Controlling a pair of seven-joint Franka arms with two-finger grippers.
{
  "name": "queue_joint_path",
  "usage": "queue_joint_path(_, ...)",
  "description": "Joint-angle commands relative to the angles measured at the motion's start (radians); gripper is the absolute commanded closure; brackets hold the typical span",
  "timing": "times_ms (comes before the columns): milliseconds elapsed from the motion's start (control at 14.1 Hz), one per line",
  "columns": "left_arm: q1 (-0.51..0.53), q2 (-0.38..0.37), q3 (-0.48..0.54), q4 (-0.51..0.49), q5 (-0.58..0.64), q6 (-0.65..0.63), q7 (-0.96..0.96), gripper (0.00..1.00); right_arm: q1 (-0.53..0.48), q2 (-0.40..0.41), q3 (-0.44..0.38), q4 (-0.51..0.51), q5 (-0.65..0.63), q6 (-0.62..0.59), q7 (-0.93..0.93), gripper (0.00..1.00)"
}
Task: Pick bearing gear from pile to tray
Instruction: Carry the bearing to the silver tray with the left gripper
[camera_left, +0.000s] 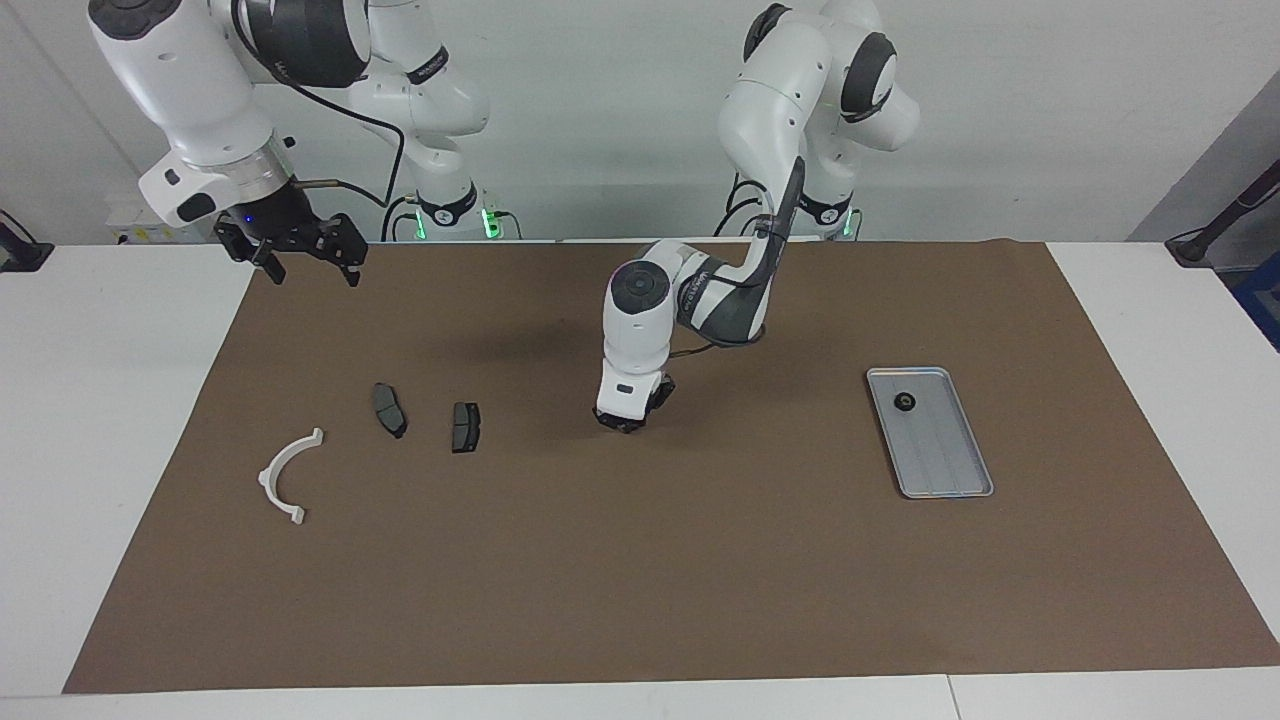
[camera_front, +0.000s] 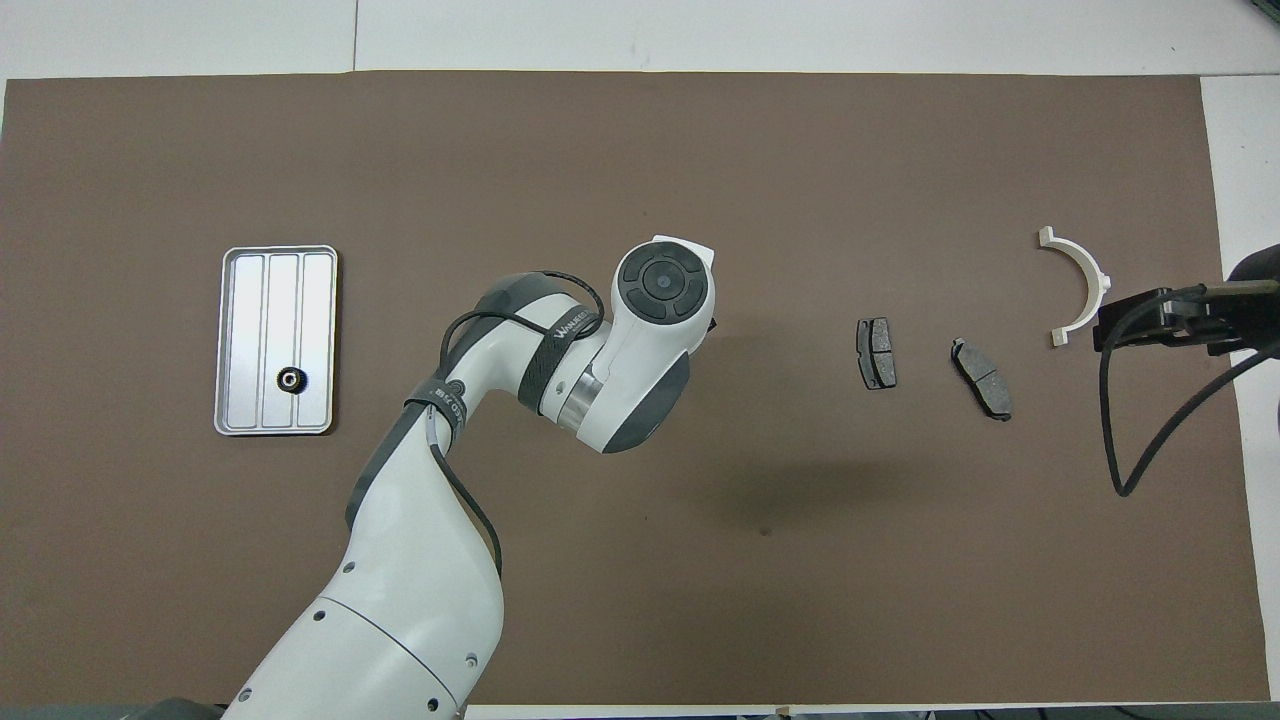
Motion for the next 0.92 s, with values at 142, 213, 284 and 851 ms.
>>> queue_joint_path(142, -0.003, -0.017, 0.025, -0.008, 0.008, -0.058, -0.007, 1.00, -0.020, -0.018, 0.008, -0.022, 0.022, 0.019, -0.043, 0.00)
queue_joint_path(213, 0.007, -0.041, 0.034, -0.015, 0.011, -0.066, -0.006, 1.00, -0.020, -0.018, 0.008, -0.022, 0.022, 0.018, -0.056, 0.00)
queue_joint_path(284, 0.024, -0.069, 0.038, -0.032, 0.012, -0.078, 0.002, 1.00, -0.022, -0.018, 0.008, -0.022, 0.022, 0.018, -0.072, 0.00)
queue_joint_path(851, 0.330, -0.184, 0.038, -0.074, 0.014, -0.152, 0.479, 1.00, -0.028, -0.018, 0.008, -0.022, 0.022, 0.018, -0.080, 0.00)
